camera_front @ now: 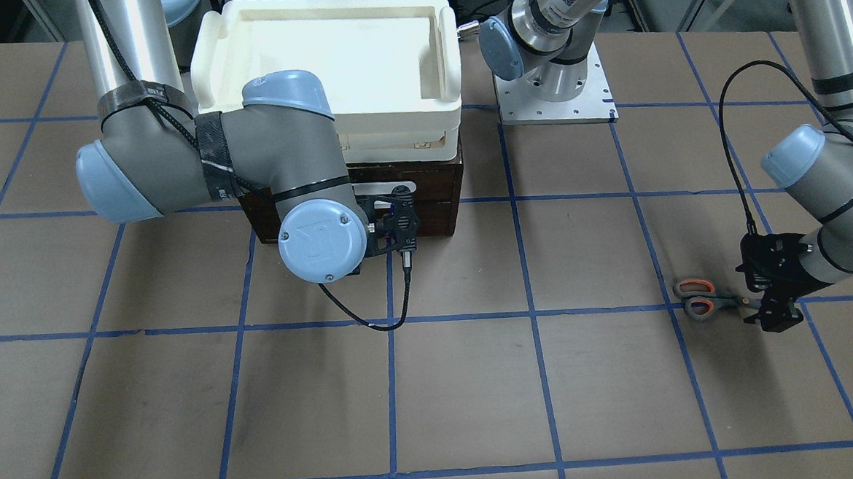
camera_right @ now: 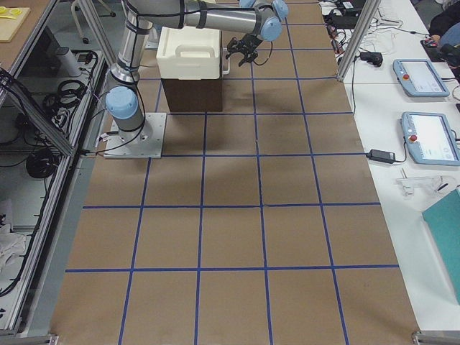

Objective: Place scissors in drawer with both arms

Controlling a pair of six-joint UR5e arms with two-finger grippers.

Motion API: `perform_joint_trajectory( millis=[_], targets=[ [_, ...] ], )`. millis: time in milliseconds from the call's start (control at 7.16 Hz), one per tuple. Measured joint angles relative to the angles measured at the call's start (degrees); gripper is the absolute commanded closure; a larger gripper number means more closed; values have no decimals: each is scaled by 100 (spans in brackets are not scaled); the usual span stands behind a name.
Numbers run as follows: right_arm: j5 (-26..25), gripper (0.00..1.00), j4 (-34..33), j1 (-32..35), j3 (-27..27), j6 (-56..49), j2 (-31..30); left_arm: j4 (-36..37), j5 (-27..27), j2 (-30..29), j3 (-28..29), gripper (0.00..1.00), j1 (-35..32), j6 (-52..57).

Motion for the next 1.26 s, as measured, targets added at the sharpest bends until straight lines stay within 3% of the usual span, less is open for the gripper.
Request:
perform_joint_trajectory(
  millis=[279,419,559,699,1118,1257],
  targets=[
    [-58,25,-34,0,161,44,-31,-18,9,-47,-31,2,15,-9],
    [-76,33,-48,0,191,63,-53,-6,-7,-51,-94,3,24,-17],
    [-81,40,-62,0,201,80,-70,3,-29,-53,-160,7,27,-63],
    [-86,40,-82,0,207,85,-77,18,-40,-50,-207,13,29,-144],
    [-207,39,-168,0,213,54,-78,86,-51,-41,-246,66,79,-196],
    [-228,39,-227,0,198,45,-76,107,-47,-39,-249,73,103,-192]
  ],
)
